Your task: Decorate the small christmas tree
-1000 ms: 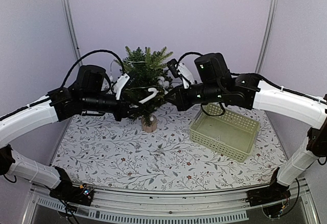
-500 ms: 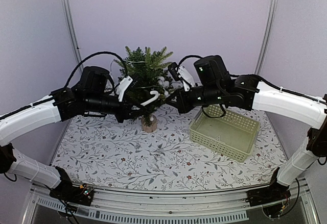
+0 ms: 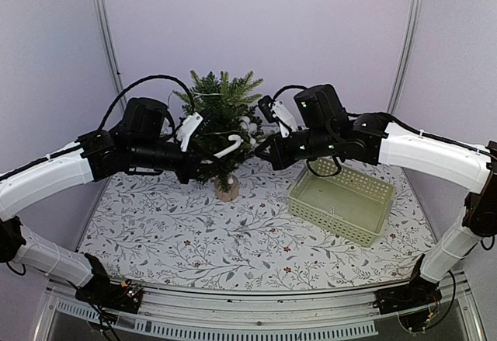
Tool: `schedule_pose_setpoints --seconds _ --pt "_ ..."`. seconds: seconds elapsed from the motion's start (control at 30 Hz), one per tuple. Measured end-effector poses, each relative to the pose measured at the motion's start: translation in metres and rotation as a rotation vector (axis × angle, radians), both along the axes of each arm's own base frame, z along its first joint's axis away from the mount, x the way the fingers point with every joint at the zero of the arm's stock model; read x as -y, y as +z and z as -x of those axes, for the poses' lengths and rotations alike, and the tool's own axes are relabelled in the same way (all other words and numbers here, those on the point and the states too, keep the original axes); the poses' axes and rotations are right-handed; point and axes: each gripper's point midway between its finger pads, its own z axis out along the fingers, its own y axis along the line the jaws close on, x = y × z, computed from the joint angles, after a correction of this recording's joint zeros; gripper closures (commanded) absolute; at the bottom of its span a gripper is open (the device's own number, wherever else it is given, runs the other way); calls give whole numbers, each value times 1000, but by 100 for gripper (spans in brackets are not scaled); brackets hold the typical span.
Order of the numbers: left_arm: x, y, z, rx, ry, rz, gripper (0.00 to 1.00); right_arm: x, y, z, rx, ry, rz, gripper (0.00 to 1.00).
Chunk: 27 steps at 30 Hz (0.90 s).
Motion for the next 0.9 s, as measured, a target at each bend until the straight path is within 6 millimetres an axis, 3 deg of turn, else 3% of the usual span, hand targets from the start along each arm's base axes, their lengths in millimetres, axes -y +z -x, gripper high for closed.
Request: schedule_pose_setpoints --seconds 0.47,0.9 --pt "-3 -8 -1 -12 12 -27 100 -4 2 -12 -12 3 -14 100" --pt "-3 -8 -1 -13 13 -29 100 -4 4 -9 -1 35 -16 100"
